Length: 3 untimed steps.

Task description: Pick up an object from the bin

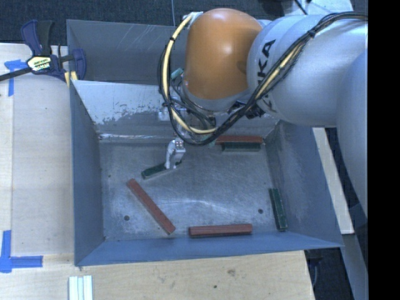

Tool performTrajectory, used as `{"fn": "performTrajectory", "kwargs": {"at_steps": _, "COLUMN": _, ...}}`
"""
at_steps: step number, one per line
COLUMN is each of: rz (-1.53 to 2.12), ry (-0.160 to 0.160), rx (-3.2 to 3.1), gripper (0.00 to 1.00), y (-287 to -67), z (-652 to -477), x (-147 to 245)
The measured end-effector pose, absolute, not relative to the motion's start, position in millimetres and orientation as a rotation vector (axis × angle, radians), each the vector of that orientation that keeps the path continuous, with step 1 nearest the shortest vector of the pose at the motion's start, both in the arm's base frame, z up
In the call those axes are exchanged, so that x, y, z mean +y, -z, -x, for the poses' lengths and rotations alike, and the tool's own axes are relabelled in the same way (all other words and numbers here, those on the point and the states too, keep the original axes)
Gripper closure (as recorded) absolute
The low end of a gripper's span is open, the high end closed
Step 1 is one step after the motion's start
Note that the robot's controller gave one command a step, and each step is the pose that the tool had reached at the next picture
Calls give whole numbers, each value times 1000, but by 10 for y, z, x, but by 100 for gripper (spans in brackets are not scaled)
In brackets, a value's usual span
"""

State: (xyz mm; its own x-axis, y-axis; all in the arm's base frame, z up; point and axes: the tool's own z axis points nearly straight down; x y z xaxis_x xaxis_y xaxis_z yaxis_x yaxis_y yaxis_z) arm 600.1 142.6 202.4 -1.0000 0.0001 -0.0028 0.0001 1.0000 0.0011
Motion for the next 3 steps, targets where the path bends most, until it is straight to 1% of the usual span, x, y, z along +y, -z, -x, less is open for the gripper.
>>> {"fn": "performTrajectory", "kwargs": {"at_steps": 1, "rz": 57, "ry": -7, "rx": 3131, "gripper": 100, "y": -886, "z": -6126, "x": 1409}}
{"fn": "performTrajectory", "kwargs": {"at_steps": 2, "rz": 56, "ry": -2, "rx": 3136, "gripper": 0, "y": -859, "z": -6110, "x": 1394}}
{"fn": "performTrajectory", "kwargs": {"at_steps": 3, "rz": 55, "ry": -2, "rx": 3136, "gripper": 0, "y": -857, "z": -6109, "x": 1392}}
